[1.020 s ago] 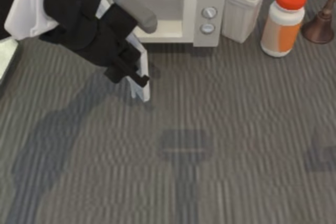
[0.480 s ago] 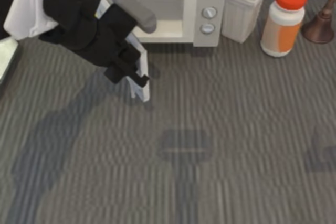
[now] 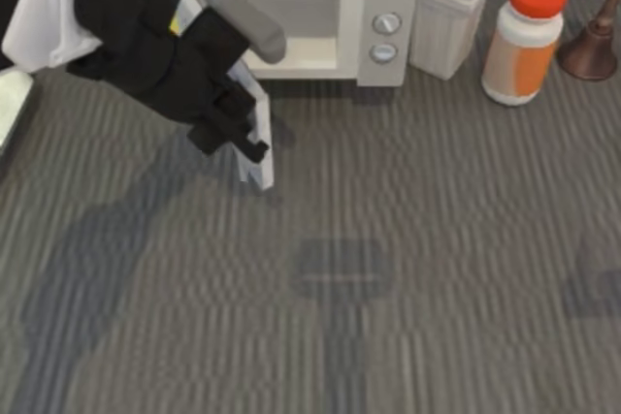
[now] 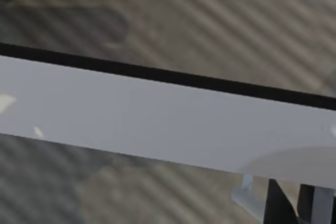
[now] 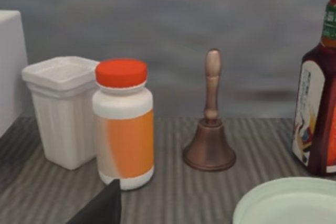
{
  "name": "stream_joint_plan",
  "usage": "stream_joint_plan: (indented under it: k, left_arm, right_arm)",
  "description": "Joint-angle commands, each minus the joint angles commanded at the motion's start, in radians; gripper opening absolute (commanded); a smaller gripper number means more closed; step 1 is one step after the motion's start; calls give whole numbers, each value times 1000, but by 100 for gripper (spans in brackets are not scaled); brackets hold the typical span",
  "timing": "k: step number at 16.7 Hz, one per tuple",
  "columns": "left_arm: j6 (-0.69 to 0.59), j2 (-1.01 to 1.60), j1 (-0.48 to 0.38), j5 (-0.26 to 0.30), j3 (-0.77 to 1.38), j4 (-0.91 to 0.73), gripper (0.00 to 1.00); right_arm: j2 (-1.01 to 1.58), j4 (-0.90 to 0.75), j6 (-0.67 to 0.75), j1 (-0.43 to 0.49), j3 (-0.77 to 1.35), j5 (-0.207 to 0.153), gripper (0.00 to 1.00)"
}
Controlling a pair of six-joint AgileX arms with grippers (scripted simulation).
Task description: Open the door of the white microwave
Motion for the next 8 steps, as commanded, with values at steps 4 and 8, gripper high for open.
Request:
stream_joint_plan:
  k: [4, 8]
  left_arm:
    - [111, -15, 45, 50, -7, -30, 0]
    - [166, -18, 68, 75, -15, -48, 0]
  right_arm:
    - [0, 0, 0, 0, 0, 0, 100]
    - [0, 0, 0, 0, 0, 0, 100]
